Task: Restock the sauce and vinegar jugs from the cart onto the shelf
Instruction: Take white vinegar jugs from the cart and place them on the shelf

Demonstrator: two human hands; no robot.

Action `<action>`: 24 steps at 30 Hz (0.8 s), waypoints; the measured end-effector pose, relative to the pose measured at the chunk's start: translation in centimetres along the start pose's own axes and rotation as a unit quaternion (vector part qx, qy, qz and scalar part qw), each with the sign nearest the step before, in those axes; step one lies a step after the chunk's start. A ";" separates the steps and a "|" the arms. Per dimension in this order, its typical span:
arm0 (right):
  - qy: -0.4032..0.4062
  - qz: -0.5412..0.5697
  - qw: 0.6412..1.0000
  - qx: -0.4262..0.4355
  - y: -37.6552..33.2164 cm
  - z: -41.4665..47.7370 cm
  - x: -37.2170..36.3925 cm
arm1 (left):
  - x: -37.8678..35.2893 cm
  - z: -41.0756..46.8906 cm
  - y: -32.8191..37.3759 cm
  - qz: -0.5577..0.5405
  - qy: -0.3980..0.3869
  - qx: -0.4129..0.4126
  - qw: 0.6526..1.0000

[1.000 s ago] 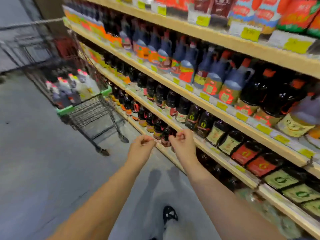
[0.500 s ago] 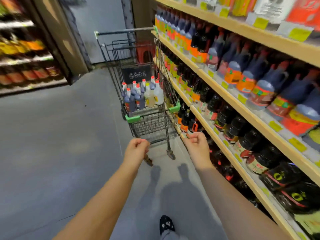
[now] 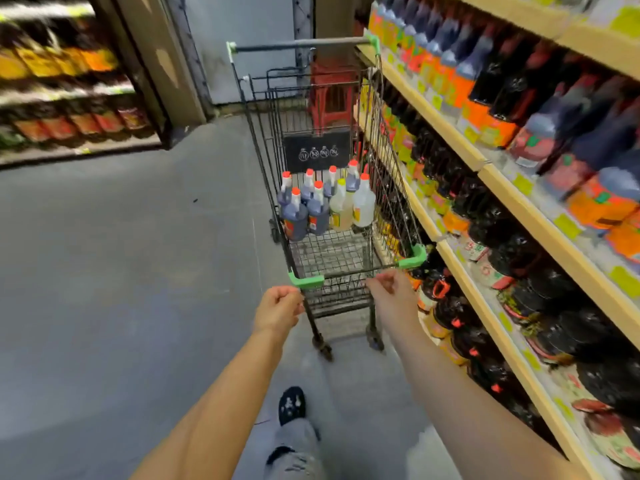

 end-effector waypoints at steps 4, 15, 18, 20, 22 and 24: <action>0.009 -0.003 0.999 -0.039 0.8 4.9 -2.4 | -1.0 7.2 3.2 0.037 -0.034 0.003 0.999; 0.056 -0.019 0.994 -0.092 0.5 19.6 -3.3 | -9.0 22.2 8.1 0.169 -0.149 0.014 0.974; 0.027 -0.028 0.995 -0.093 1.2 25.5 -3.9 | -12.2 26.5 8.8 0.180 -0.161 0.049 0.969; 0.001 -0.047 0.993 -0.104 2.1 29.9 -4.8 | -14.1 29.5 9.5 0.176 -0.144 0.059 0.972; -0.021 -0.061 0.991 -0.119 3.2 34.4 -5.8 | -16.0 32.6 9.7 0.164 -0.123 0.080 0.976; -0.047 -0.071 0.989 -0.122 4.3 38.5 -6.9 | -17.9 35.6 9.5 0.160 -0.112 0.102 0.975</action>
Point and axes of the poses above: each hand's wrist, its own z-axis towards the middle knuckle, its own x-axis out of the back of the hand, y = z × x, the point moved 8 cm from there along z, towards the middle knuckle, and after that the axes turned 3 degrees about z, right-handed, at the moved point
